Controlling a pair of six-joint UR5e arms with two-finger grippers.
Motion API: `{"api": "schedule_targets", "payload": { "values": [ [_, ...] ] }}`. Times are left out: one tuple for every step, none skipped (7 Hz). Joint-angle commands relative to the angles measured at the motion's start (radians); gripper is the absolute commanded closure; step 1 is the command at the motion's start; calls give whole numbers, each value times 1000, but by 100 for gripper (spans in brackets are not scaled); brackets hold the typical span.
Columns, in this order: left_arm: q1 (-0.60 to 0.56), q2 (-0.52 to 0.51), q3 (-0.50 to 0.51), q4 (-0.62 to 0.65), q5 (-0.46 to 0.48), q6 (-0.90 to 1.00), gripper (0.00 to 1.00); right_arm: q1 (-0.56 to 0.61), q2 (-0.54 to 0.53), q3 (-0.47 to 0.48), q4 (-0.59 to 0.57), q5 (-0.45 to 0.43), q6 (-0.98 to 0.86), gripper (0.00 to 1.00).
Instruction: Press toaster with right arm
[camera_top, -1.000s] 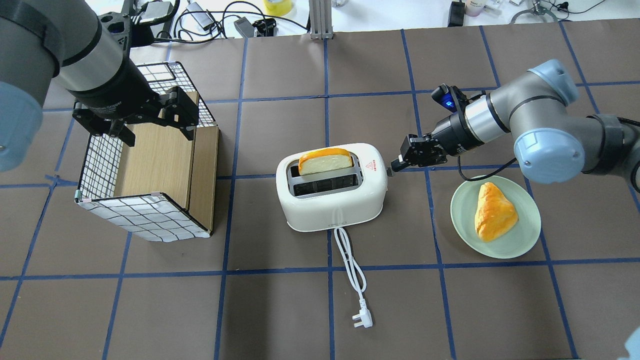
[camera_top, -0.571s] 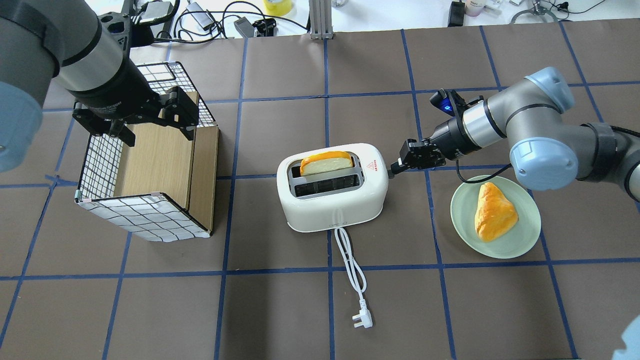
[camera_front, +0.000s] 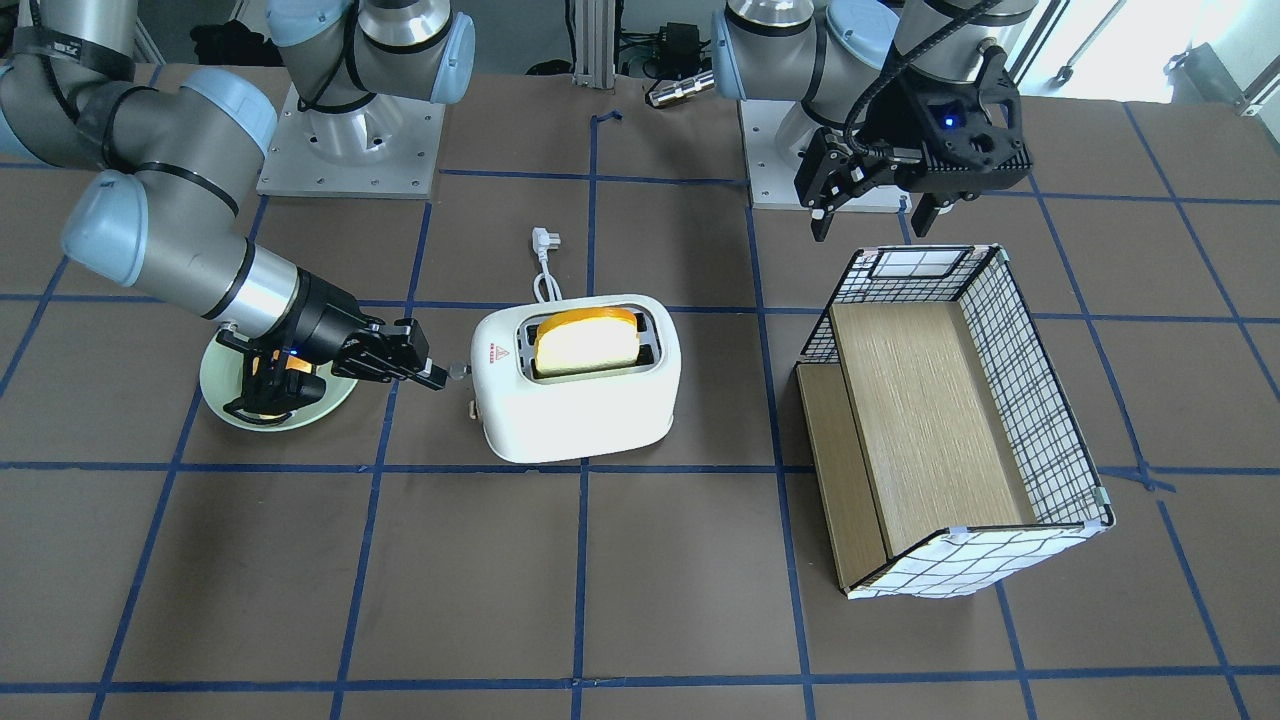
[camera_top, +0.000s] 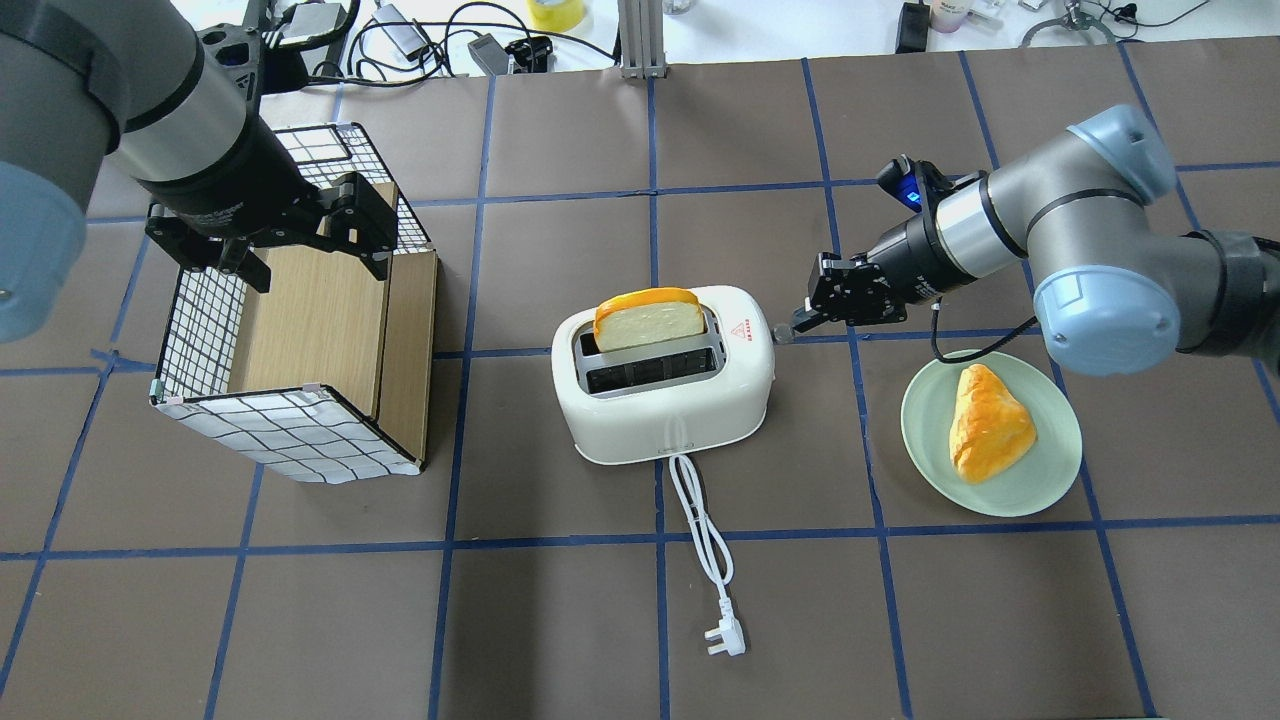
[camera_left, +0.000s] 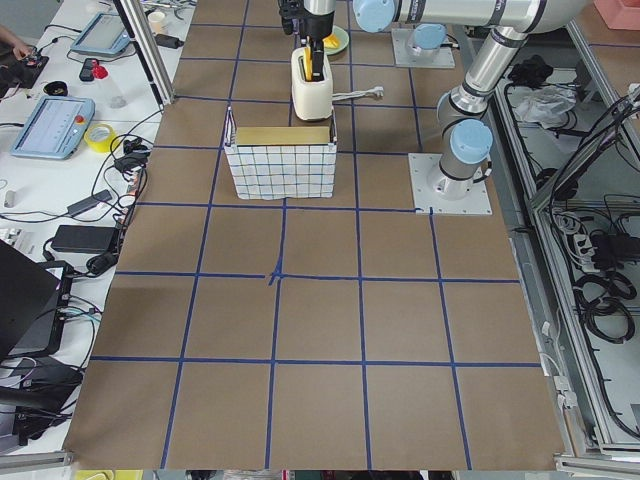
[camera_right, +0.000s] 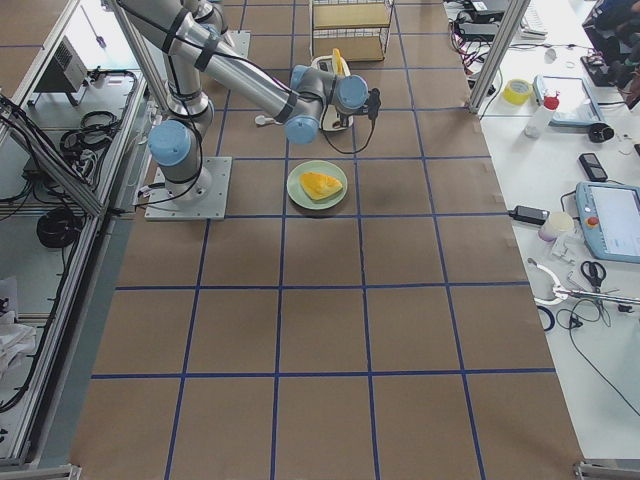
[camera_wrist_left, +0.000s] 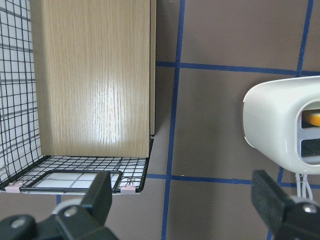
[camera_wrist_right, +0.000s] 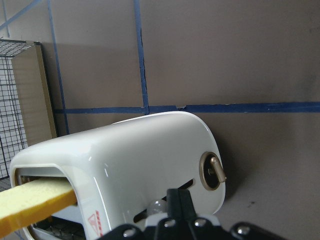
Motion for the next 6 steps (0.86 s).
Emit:
{"api": "schedule_targets", "payload": {
  "values": [
    [0,0,0,0,1,0,0,58,-53,-102,80,-162,114,100],
    [0,0,0,0,0,0,0,122,-56,-191,144,-296,210,100],
    [0,0,0,0,0,0,0,190,-55,-289,235,-413,241,100],
    [0,0,0,0,0,0,0,213,-56,-390,348,-484,245,100],
    [0,0,0,0,0,0,0,215,-55,-485,467,-535,251,100],
    [0,0,0,0,0,0,0,215,-56,-541,548,-584,259,100]
  ]
}}
